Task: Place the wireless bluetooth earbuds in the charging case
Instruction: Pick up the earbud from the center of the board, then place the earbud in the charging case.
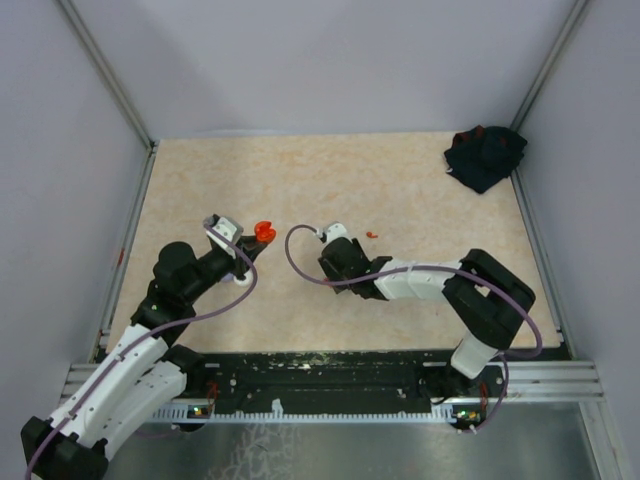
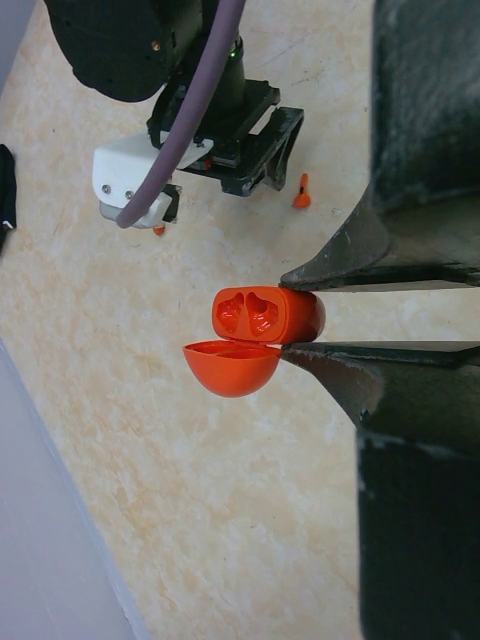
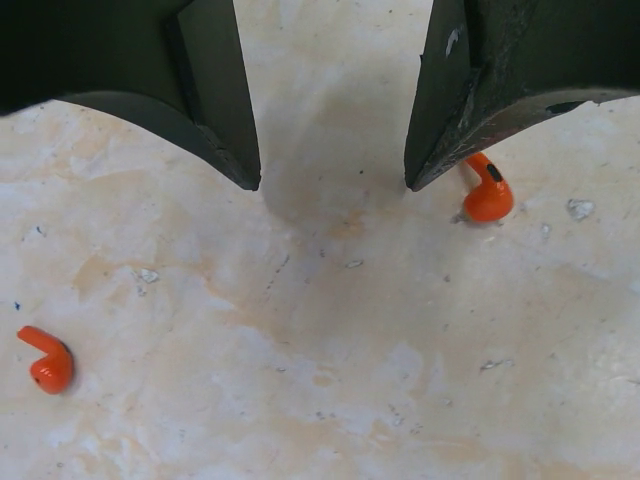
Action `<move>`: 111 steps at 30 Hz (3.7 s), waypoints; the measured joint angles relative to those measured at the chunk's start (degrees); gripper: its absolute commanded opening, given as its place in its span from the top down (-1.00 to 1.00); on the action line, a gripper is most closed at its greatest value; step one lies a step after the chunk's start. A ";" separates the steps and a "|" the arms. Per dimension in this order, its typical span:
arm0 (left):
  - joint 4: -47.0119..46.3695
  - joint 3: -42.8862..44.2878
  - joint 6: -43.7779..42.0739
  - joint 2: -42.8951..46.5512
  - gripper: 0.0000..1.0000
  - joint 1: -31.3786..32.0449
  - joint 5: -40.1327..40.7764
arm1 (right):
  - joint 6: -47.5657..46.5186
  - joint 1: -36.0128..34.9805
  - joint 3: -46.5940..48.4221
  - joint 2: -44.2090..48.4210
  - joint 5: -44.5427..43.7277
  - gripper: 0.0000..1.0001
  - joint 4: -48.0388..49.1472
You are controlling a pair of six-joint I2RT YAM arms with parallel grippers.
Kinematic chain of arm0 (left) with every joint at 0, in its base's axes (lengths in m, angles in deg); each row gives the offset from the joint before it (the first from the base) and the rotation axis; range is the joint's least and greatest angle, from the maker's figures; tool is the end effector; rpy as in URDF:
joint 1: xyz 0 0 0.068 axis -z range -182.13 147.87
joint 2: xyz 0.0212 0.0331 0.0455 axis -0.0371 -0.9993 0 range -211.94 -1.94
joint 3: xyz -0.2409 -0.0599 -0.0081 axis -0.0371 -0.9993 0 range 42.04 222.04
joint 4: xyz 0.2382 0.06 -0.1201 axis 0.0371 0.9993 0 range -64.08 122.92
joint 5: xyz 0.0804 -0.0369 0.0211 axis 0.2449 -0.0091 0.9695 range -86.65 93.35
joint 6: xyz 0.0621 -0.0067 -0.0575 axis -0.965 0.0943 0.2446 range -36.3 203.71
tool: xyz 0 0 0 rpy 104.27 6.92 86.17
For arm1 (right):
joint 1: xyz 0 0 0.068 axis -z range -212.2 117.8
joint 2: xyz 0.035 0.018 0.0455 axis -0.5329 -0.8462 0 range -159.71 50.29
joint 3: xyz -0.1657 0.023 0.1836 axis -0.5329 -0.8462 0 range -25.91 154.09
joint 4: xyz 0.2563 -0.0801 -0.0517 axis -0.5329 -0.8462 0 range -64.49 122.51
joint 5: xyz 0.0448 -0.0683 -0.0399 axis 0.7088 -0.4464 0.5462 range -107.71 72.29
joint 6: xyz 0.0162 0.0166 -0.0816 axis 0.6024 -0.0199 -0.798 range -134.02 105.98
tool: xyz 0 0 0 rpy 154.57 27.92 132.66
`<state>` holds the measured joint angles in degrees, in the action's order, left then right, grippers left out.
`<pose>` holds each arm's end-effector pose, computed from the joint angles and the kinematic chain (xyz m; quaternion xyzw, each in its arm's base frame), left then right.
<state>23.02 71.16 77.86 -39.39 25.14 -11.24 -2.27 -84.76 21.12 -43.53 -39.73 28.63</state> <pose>0.2045 -0.1266 0.2668 0.2910 0.6790 -0.2164 0.6383 0.2331 0.2584 0.0941 -0.2620 0.8888 0.0235 0.3754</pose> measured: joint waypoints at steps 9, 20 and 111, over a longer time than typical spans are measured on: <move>0.11 0.00 0.00 0.00 1.00 0.00 -0.09 | -0.07 2.08 0.94 0.13 0.04 -0.14 -0.61; 0.37 0.02 0.02 -0.33 1.00 -0.02 -0.96 | -6.32 2.10 5.27 4.66 12.85 0.04 -4.35; -19.37 -9.84 6.75 6.75 1.00 -2.58 -11.30 | 5.29 -0.50 14.14 26.12 18.95 0.93 -6.71</move>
<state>3.65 61.32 84.61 -32.63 22.56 -22.54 3.02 -85.26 35.26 -17.41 -20.78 21.92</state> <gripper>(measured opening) 0.231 0.188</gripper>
